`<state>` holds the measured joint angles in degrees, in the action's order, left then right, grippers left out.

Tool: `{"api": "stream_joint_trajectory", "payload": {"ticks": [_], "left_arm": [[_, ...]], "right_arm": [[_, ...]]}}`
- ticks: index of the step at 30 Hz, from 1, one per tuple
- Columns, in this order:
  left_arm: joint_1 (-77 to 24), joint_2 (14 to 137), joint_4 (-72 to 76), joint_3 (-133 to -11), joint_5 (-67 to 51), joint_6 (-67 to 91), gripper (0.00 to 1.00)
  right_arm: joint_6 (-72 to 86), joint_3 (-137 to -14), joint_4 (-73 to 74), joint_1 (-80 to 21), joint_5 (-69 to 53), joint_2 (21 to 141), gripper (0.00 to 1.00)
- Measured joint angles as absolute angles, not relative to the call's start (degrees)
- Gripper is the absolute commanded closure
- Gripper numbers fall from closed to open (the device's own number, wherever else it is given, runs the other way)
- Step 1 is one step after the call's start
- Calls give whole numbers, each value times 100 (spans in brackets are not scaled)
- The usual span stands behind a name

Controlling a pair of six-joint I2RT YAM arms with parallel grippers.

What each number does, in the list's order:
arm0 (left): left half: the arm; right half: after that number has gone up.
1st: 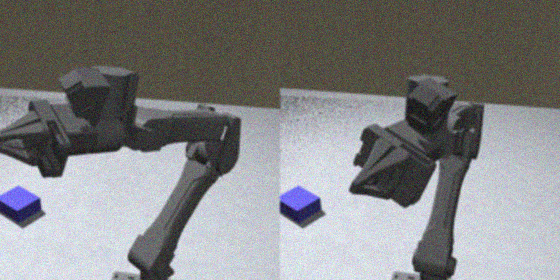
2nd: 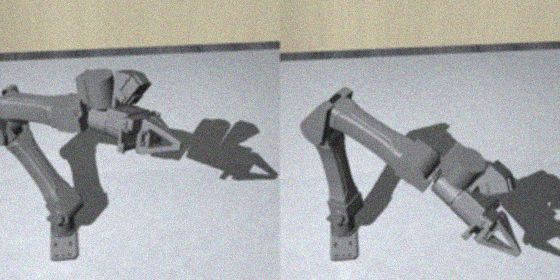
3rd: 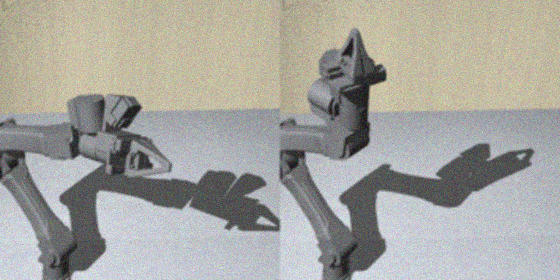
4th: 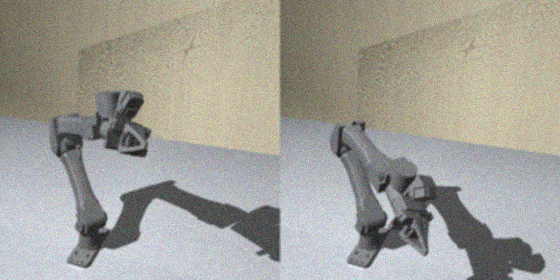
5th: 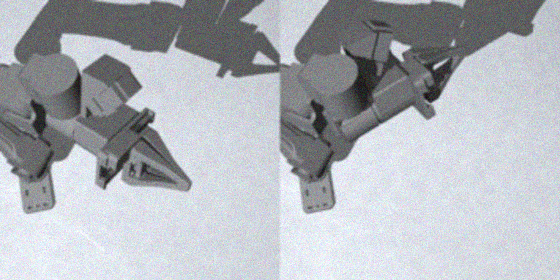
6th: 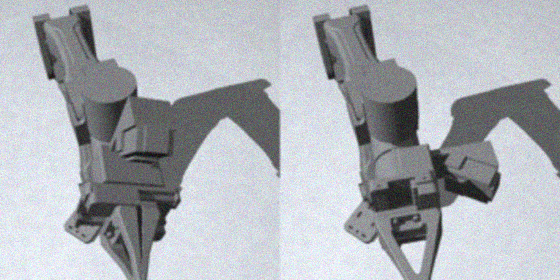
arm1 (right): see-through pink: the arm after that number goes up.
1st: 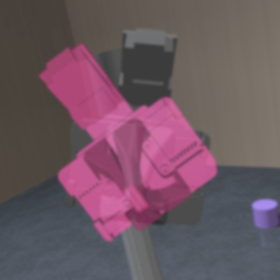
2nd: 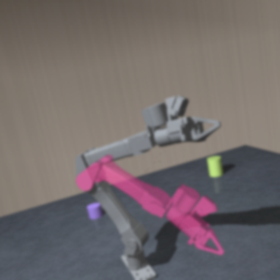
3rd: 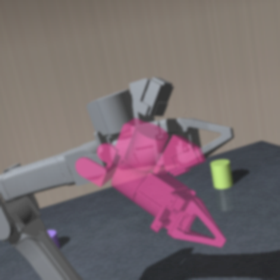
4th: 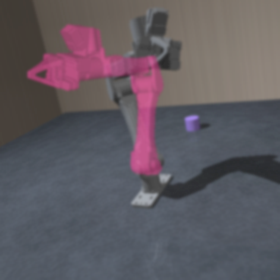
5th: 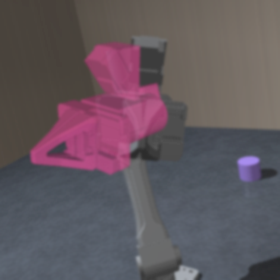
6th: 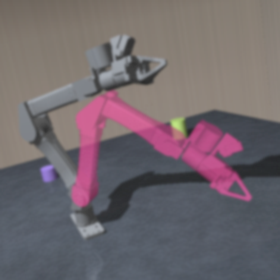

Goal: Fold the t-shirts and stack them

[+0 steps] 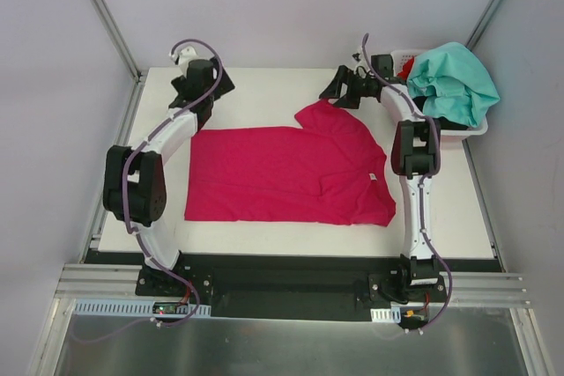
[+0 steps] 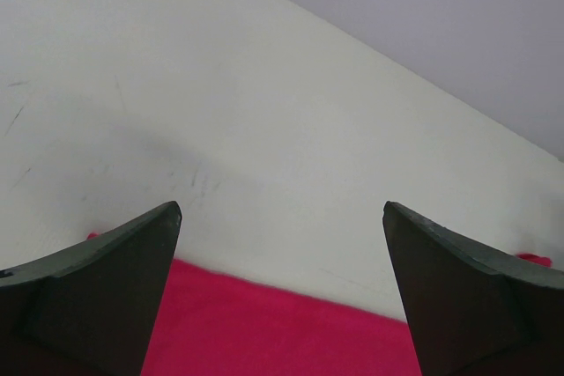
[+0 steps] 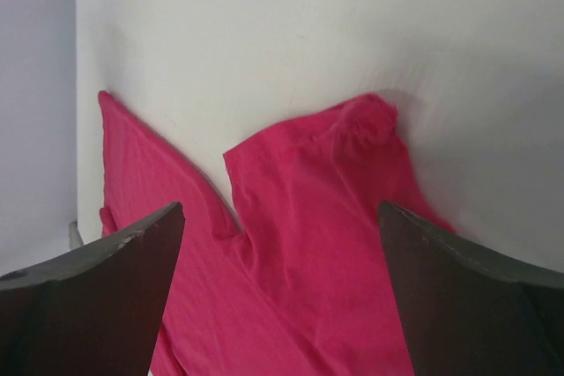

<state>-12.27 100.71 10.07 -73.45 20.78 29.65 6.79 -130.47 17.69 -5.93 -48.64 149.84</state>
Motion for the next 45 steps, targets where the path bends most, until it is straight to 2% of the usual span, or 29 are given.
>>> {"api": "stream_joint_trajectory", "payload": {"ticks": [3, 5, 11, 14, 17, 21, 24, 29, 35, 45], "left_arm": [[-1232, 10237, 325, -8191, 1796, 2823, 1], [-1243, 10237, -150, -8525, 1651, 2781, 1], [-1315, 10200, -2043, -9050, 1343, 3076, 1], [-1409, 10049, -2757, -8733, 1372, 3406, 1], [-1557, 9699, -3227, -7883, 1441, 3736, 1], [-1699, 9511, -3583, -7063, 1653, 3997, 1], [-1804, 9404, -3573, -6678, 1721, 4088, 1], [-2220, 8764, -3494, -6005, 2032, 4278, 1], [-2316, 7924, -3301, -5459, 2191, 4418, 1], [-2320, 8023, -2604, -5183, 2064, 4407, 1]], "right_arm": [[183, -12958, 2565, -626, -4318, 14477, 0], [-97, -12746, 3055, -657, -3852, 13996, 3], [-611, -11611, 4252, -1092, -1828, 12088, 4], [-567, -10822, 4742, -1675, -541, 11262, 4], [-298, -9614, 4840, -2303, 462, 10645, 4], [54, -8044, 4845, -2644, 1243, 10355, 4], [311, -7201, 4803, -2576, 1614, 10355, 4], [633, -6501, 4595, -2720, 1935, 10068, 4], [816, -6429, 4436, -2867, 2062, 9623, 4], [893, -6429, 4154, -2989, 2056, 9618, 4]]}}
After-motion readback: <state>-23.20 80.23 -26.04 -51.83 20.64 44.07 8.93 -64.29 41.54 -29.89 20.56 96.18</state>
